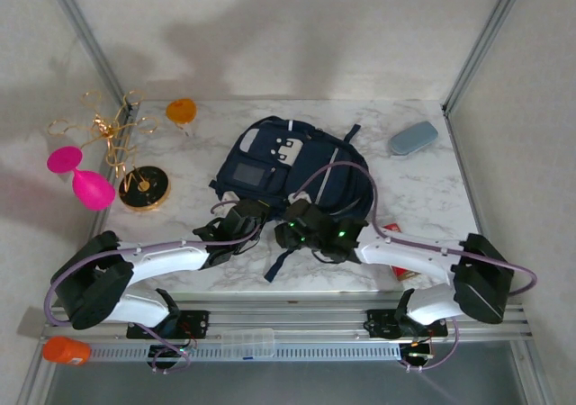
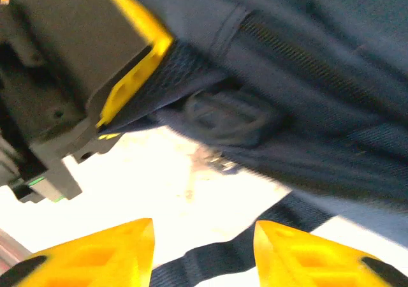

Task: Pack the student bag
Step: Zip the student bag at the center of the table.

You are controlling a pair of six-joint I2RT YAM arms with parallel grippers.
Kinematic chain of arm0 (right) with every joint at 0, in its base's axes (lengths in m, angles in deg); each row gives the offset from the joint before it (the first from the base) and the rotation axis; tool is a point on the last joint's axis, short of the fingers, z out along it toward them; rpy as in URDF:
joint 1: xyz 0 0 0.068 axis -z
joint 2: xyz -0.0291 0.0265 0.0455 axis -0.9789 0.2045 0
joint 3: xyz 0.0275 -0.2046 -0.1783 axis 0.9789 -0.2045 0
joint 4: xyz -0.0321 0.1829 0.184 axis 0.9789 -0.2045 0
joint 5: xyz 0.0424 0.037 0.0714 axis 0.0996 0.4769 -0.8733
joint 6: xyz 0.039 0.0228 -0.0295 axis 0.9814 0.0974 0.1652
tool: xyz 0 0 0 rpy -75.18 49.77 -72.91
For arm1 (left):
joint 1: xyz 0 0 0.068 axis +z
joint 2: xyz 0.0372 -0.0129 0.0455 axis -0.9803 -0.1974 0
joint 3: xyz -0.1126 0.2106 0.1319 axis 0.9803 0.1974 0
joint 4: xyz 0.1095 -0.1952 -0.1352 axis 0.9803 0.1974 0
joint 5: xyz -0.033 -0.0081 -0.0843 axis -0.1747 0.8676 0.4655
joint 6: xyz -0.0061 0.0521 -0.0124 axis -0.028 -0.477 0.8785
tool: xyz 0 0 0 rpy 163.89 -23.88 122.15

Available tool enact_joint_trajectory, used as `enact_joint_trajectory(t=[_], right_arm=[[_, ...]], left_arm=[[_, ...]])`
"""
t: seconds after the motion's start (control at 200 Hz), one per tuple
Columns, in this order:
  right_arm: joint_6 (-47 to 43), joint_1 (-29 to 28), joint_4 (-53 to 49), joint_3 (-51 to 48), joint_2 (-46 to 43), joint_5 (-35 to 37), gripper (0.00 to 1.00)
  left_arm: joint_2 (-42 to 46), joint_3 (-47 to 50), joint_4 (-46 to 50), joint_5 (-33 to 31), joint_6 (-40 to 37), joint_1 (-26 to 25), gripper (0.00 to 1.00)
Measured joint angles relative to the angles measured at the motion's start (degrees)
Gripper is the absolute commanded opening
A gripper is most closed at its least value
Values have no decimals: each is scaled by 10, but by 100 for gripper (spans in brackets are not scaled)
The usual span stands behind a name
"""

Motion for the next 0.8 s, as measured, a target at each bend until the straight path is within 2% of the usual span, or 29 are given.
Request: enact_joint_trajectory(t=[0.165,0.3,0.436,0.801], right_arm=[[37,-10,-2,22,64,33,36],[52,-10,-15,65,118,75,40],[63,-9,-20,85,138,108,39],[54,-4,-26,98,158,154,18]], left_arm=[[0,0,0,0,1,0,0],[0,0,0,0,1,0,0],[0,0,-5,7,3,4,0],[2,0,-9,10,7,12,0]])
